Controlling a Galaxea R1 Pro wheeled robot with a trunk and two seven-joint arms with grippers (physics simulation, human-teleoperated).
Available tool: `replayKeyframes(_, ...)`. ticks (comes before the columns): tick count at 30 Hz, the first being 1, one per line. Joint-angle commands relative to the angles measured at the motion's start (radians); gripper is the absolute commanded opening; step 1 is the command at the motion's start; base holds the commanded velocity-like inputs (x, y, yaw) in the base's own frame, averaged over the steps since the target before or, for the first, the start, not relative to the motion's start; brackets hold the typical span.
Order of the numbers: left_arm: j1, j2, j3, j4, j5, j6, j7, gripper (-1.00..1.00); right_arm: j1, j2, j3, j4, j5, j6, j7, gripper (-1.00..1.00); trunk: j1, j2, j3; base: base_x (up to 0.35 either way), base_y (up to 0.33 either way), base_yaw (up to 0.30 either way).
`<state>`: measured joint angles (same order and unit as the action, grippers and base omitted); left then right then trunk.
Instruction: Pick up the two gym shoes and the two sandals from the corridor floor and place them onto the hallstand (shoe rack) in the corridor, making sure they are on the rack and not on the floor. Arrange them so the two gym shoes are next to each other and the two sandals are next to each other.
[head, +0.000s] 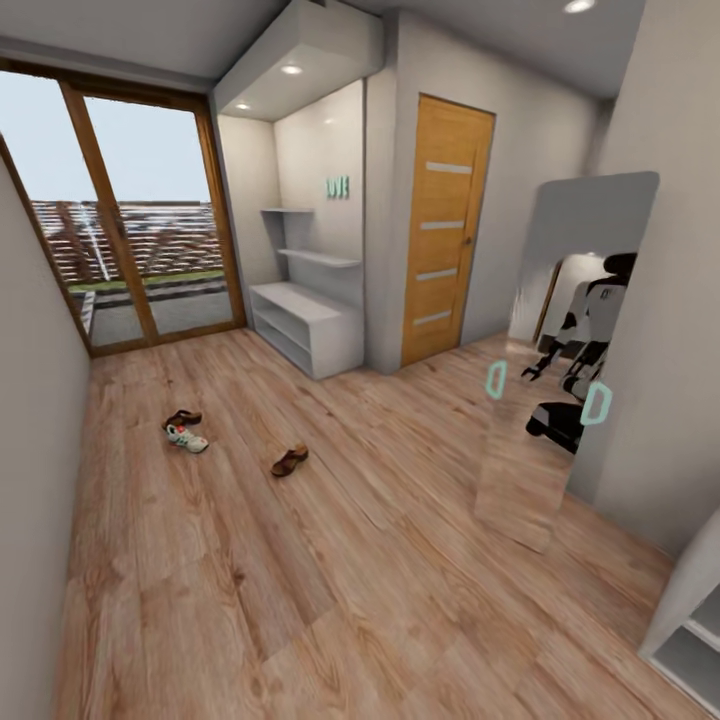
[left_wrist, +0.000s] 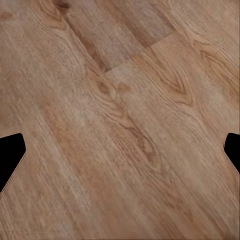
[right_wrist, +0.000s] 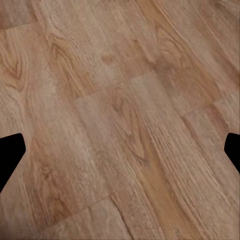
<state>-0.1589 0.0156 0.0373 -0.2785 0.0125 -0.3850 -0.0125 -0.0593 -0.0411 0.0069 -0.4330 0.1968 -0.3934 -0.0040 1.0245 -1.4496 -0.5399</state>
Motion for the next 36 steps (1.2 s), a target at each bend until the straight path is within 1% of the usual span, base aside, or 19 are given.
replayKeyframes(1,-0.001,0.000,0.003,0.001,0.001,-0.003,-0.001,1.00,-0.001,0.000,0.000,0.000,0.003,-0.003,0.000,1.00,0.001,0.000,-0.001,0.325,0.074,0.000)
replayKeyframes(28,-0.001,0.000,0.003,0.001,0.001,-0.002,0.000,1.00,-0.001,0.000,-0.005,-0.009,-0.002,-0.001,-0.001,1.00,0.001,0.000,-0.001,0.325,0.121,0.001)
replayKeyframes(36,-0.001,0.000,0.016,0.001,0.001,-0.003,-0.001,1.00,-0.001,0.000,-0.005,-0.009,-0.002,-0.001,-0.001,1.00,0.001,0.000,-0.001,0.325,0.138,0.130)
